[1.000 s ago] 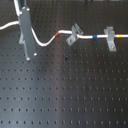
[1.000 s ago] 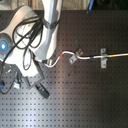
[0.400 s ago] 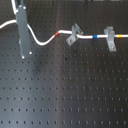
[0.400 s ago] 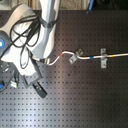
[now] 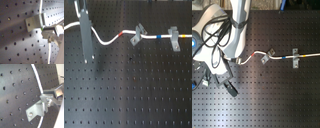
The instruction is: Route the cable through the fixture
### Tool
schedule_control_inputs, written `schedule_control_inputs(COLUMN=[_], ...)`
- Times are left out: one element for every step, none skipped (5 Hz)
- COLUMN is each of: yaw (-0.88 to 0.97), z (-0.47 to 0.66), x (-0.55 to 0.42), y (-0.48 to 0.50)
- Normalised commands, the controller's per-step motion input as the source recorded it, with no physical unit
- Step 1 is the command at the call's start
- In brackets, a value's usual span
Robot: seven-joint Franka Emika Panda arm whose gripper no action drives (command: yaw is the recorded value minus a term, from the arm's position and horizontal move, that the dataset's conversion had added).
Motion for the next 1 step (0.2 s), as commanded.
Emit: schedule_control_inputs(yaw=[0.0], z=[0.0], x=[-0.094], y=[-0.047])
